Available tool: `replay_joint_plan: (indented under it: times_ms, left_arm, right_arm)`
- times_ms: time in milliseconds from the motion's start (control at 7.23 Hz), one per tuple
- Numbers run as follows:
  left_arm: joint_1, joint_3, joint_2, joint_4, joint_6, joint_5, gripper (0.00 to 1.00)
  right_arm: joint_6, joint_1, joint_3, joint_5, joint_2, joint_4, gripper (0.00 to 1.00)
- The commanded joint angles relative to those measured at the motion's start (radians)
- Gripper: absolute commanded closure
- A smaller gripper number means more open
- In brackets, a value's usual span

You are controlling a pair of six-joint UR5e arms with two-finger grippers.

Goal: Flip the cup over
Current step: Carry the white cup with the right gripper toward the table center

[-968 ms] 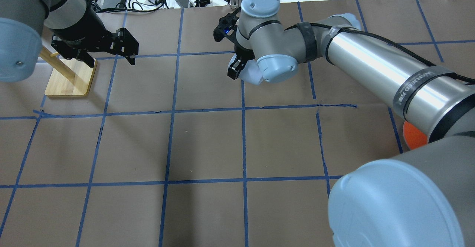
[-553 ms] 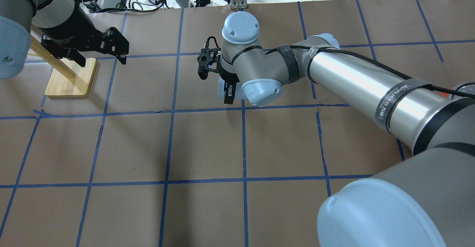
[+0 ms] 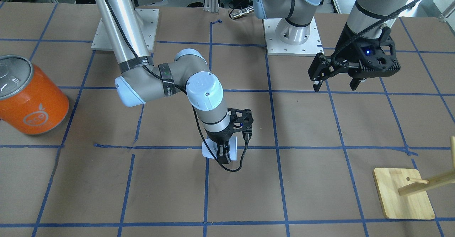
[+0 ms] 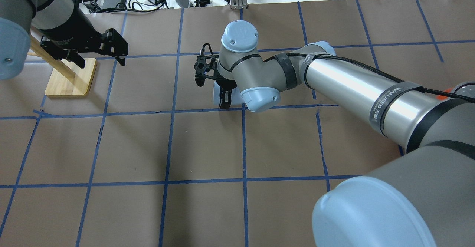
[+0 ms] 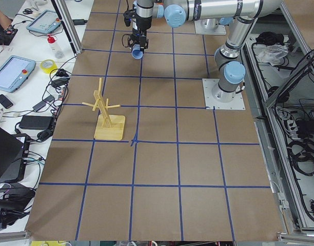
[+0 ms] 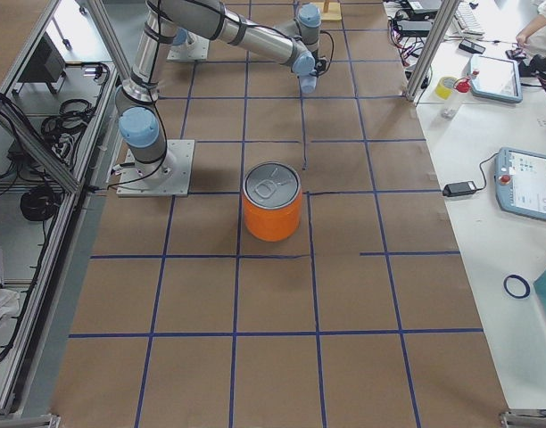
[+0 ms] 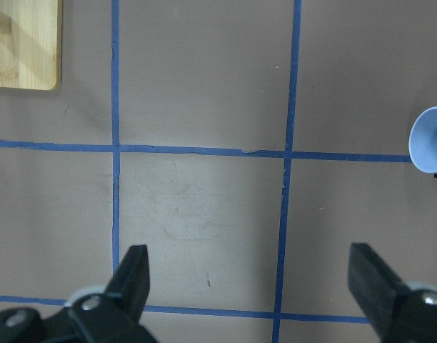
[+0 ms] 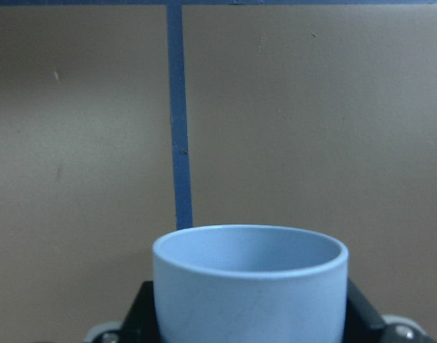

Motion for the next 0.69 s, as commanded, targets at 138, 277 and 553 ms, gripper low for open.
replay_joint_plan:
  times_ms: [138, 277, 553]
  left_arm:
    - [-0.001, -0.004, 0.0, 0.0, -0.002, -0.001, 0.0]
    - [-0.003, -0.005, 0.0, 0.0, -0.004, 0.002, 0.0]
    - [-0.001, -0.004, -0.009, 0.0, -0.013, -0.002, 0.0]
  right_arm:
    - [0.008, 0.001, -0.001, -0.007, -0.002, 0.001, 0.0]
    - [0.008, -0.001, -0.001, -0.005, -0.005, 0.006, 0.0]
    - [0.013, -0.027, -0.021, 0.042, -0.127, 0.12, 0.0]
